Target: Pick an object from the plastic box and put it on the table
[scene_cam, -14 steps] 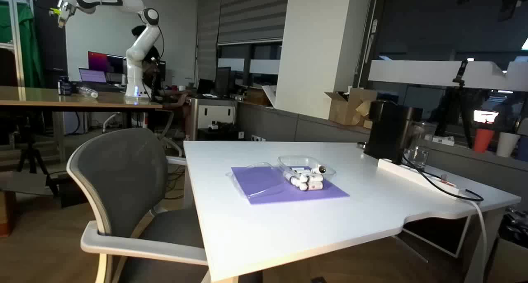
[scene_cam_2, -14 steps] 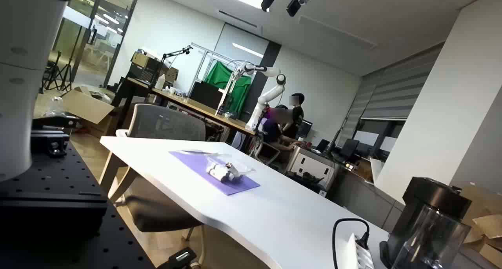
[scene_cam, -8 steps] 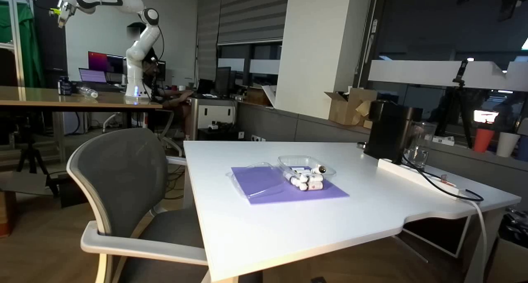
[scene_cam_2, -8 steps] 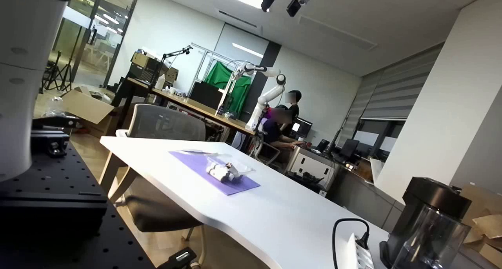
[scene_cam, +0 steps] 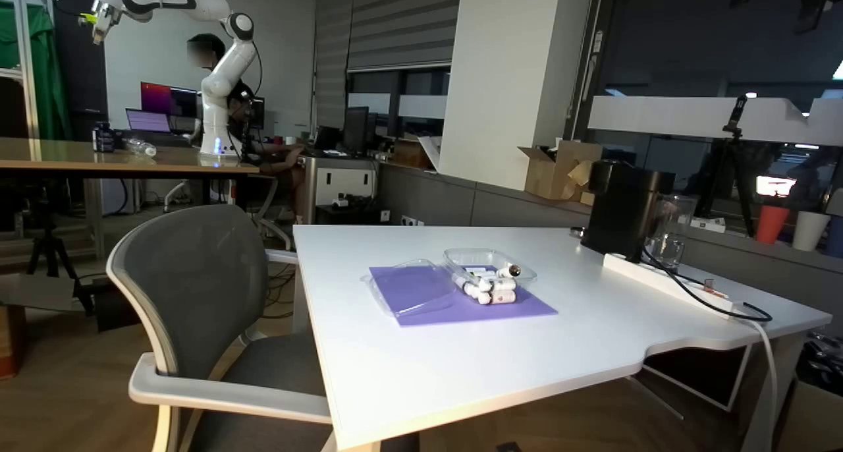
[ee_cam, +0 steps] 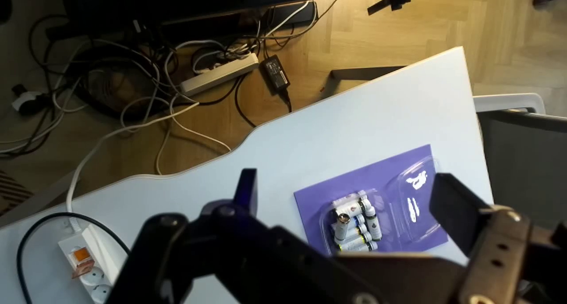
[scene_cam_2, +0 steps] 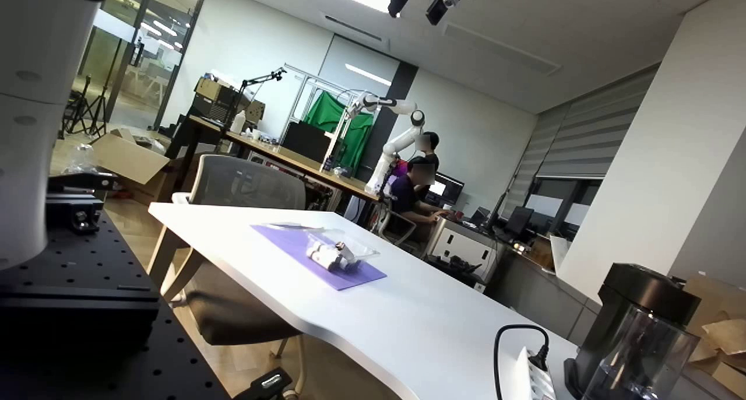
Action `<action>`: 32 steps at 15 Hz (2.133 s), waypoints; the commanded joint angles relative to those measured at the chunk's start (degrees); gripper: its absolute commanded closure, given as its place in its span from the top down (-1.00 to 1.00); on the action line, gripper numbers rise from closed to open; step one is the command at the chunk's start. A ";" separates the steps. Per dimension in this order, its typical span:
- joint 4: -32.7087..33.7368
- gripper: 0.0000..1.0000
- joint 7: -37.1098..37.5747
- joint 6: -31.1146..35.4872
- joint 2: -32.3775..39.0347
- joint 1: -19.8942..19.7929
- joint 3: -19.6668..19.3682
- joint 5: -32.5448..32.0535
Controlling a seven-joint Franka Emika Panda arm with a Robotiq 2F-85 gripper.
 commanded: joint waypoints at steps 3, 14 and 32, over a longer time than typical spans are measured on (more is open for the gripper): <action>0.21 1.00 -0.51 -0.21 0.26 -1.20 0.88 0.42; -2.21 1.00 -8.79 18.67 7.18 1.49 1.32 2.99; -2.31 1.00 -10.85 35.22 20.72 4.72 7.66 6.87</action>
